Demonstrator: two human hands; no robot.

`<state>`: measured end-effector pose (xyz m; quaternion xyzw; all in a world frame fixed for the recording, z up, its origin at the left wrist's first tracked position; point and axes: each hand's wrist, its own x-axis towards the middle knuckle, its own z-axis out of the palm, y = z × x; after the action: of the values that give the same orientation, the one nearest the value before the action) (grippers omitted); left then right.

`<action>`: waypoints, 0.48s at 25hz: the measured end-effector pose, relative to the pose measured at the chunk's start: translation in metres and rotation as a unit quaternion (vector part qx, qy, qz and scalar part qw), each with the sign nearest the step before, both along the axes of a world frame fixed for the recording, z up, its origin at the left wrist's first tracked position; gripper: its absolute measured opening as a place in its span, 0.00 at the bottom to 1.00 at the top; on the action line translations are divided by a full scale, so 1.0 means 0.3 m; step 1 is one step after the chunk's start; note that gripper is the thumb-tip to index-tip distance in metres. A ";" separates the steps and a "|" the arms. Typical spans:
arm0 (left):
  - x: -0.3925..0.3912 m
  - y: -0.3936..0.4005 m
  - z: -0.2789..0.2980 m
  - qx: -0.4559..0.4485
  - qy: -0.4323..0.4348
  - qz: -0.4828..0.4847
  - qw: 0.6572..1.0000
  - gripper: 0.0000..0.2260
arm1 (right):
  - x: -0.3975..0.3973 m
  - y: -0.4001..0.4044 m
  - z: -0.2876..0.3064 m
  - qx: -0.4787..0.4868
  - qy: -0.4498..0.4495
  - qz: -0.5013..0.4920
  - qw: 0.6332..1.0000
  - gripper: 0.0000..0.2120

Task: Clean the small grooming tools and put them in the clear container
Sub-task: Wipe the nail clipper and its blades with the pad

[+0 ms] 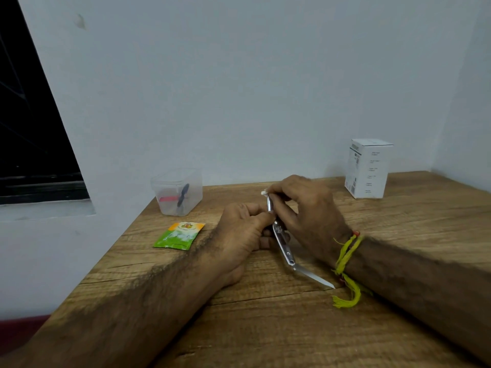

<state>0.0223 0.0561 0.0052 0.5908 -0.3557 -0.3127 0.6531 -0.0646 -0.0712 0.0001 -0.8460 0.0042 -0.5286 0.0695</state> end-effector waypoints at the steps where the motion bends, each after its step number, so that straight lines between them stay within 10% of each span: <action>1: -0.002 -0.002 -0.001 -0.001 0.001 -0.001 1.000 0.08 | 0.000 0.001 -0.002 0.004 0.006 0.000 1.000 0.02; 12: 0.000 -0.001 0.003 -0.011 -0.011 -0.006 1.000 0.07 | -0.008 0.003 0.001 0.002 0.014 0.000 1.000 0.04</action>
<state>0.0223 0.0559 0.0060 0.5854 -0.3698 -0.3059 0.6534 -0.0671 -0.0702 0.0004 -0.8531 0.0062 -0.5168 0.0711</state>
